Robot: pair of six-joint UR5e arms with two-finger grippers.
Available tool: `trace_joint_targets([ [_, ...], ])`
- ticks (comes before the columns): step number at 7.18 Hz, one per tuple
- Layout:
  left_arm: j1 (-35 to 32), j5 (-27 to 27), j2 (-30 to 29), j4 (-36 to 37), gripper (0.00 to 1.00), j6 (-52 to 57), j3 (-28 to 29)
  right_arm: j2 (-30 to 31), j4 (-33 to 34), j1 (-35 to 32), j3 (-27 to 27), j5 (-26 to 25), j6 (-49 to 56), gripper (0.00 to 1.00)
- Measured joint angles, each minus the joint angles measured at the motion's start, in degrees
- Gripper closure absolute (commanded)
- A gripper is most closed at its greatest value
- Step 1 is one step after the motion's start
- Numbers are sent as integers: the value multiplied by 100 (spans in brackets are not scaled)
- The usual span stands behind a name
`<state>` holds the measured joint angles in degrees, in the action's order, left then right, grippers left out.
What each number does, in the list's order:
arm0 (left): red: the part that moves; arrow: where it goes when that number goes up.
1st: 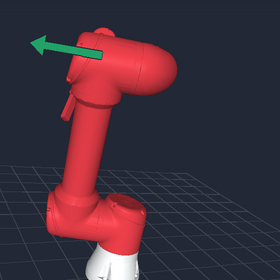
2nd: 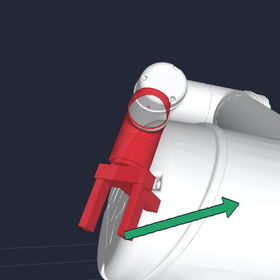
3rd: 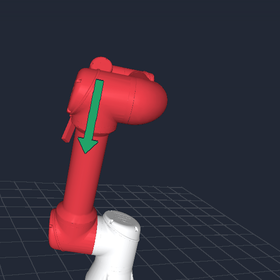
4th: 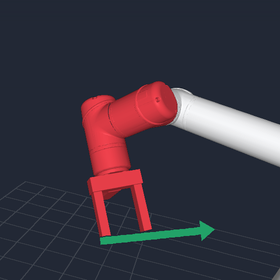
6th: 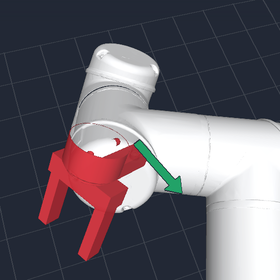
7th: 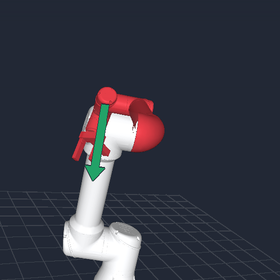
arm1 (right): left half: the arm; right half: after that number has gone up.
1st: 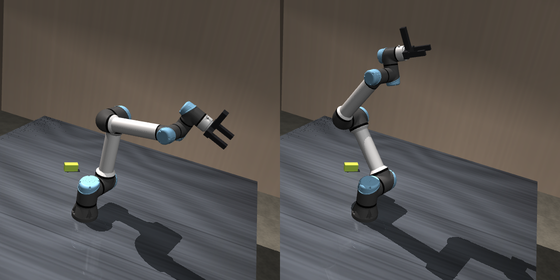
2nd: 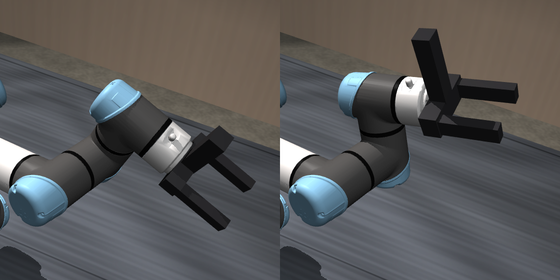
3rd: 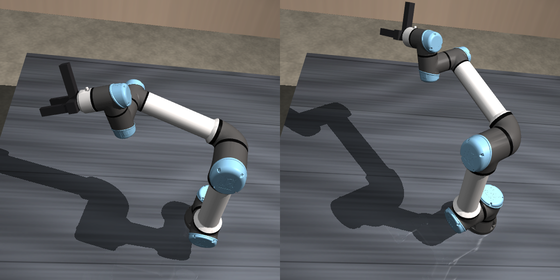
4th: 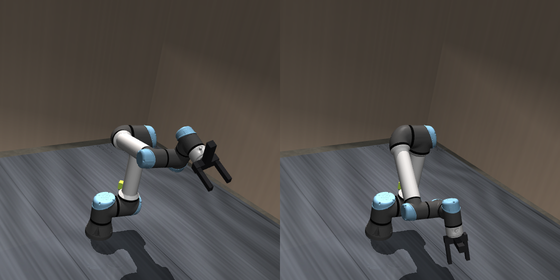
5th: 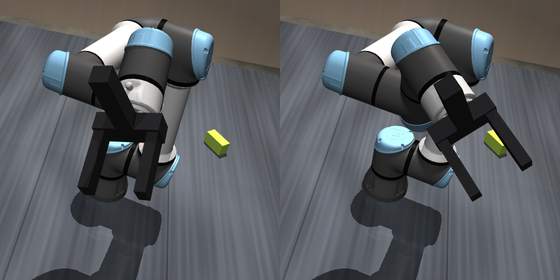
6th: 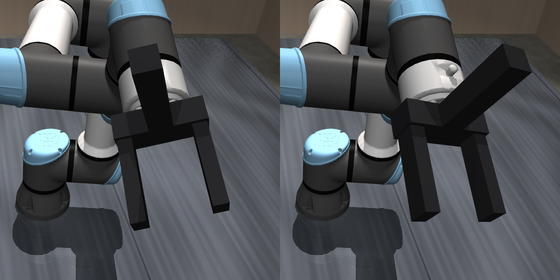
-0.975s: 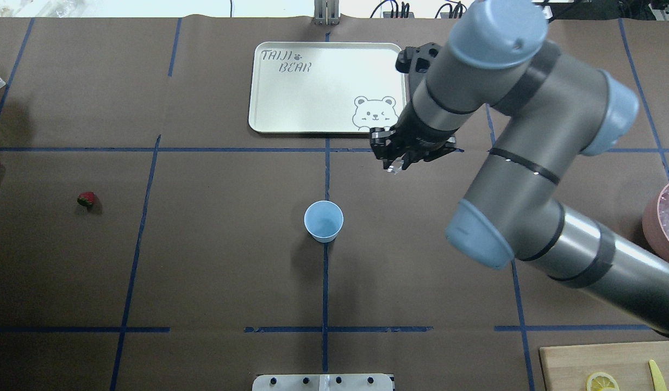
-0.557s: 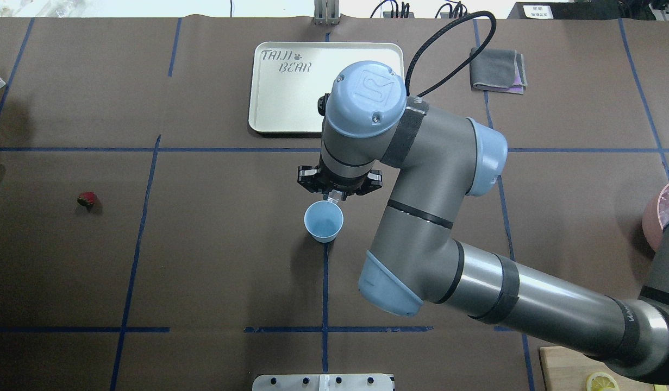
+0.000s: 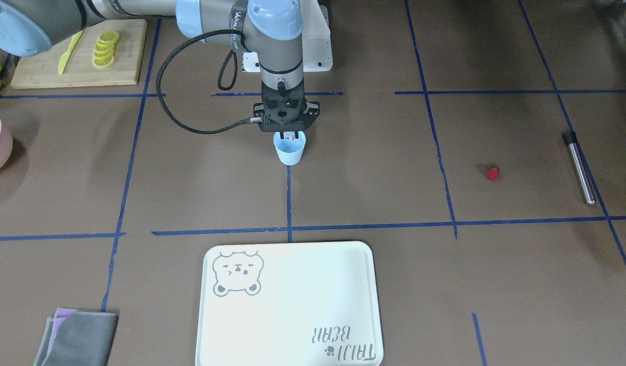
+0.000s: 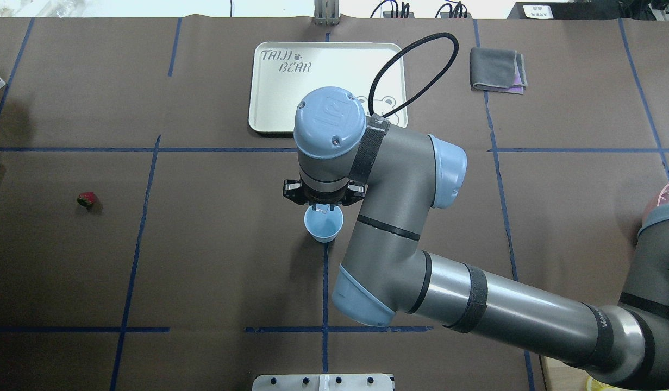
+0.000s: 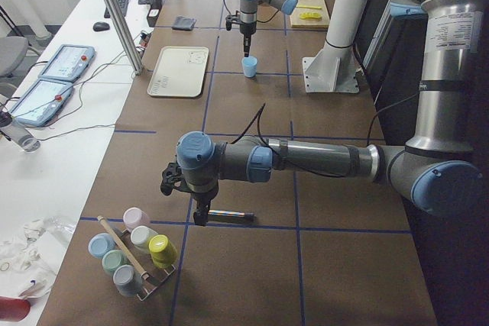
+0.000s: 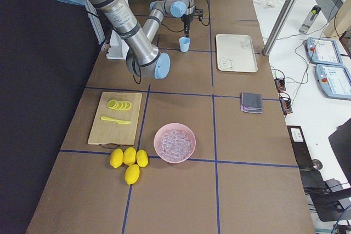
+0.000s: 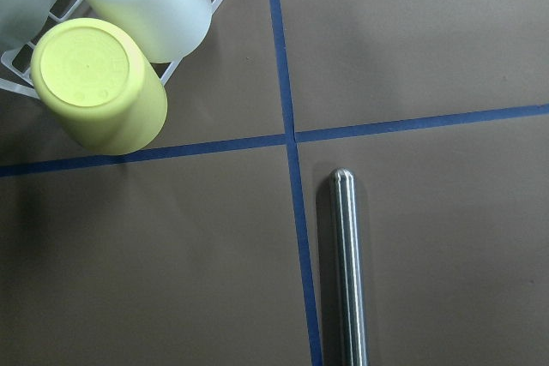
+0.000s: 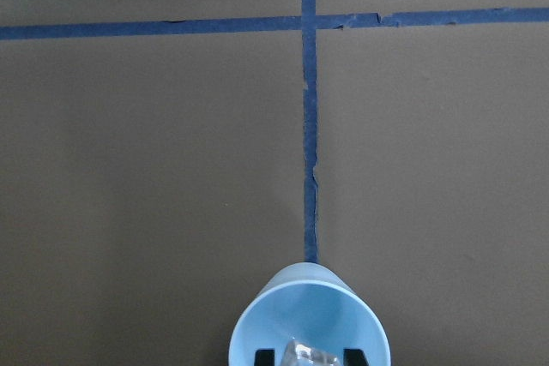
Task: Mash ice and strawberries in cup
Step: 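Tilt the pink bowl with the right gripper to pour ice into the cup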
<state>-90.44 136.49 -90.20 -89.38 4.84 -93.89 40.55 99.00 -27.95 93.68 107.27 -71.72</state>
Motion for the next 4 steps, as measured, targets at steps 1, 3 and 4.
trace_joint_targets([
  [1, 0, 0, -3, 0, 0, 0, -3, 2, 0, 26, -11, -3, 0, 82],
  [3, 0, 2, -5, 0, 0, 0, -6, 0, -1, 48, -14, -4, 0, 54],
  [4, 0, 6, -6, 0, 0, 0, -6, 0, -5, 51, -12, -7, 0, 42],
])
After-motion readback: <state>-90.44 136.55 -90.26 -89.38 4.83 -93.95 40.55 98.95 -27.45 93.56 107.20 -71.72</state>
